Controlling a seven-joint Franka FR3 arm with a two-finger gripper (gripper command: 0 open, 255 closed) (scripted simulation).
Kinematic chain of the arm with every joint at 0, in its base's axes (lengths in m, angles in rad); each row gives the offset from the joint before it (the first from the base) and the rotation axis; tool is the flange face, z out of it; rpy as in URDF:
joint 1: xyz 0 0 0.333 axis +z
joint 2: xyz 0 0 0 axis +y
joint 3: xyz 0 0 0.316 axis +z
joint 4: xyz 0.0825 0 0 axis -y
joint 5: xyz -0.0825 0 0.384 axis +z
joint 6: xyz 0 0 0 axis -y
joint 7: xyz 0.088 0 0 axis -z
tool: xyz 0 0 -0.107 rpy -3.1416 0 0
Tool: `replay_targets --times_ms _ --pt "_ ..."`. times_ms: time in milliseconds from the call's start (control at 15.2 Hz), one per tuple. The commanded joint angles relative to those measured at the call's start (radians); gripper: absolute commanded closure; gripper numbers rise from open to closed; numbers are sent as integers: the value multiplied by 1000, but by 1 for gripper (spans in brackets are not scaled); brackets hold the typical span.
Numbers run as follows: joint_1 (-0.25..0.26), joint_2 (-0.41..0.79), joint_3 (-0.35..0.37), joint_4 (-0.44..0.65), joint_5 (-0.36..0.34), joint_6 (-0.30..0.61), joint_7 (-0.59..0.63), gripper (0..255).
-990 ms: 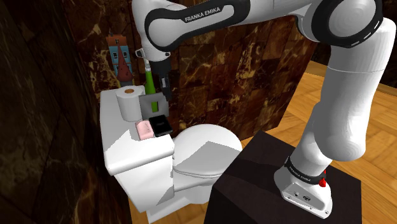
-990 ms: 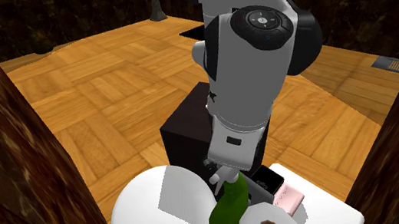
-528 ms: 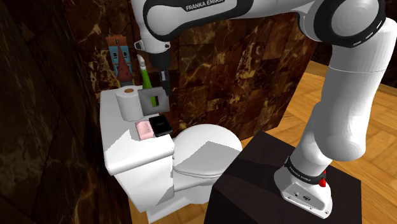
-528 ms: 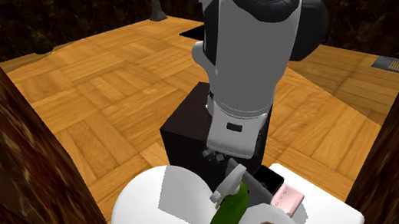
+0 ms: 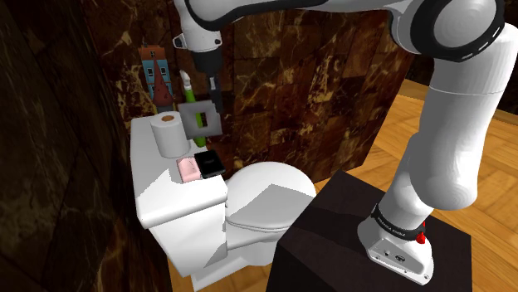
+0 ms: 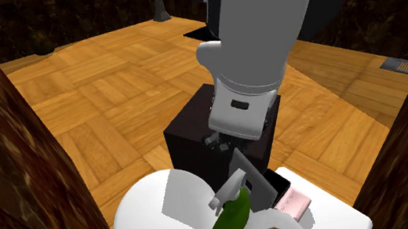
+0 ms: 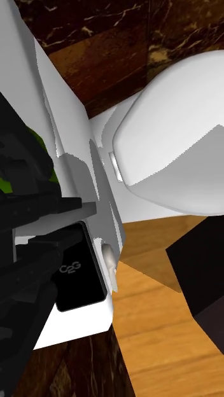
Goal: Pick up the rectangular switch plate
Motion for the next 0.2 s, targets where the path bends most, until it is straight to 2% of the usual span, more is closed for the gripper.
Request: replay_targets --times_ms 0,132 --pt "2 5 1 35 -1 -30 -1 255" --pt "2 6 1 37 -1 -32 -1 255"
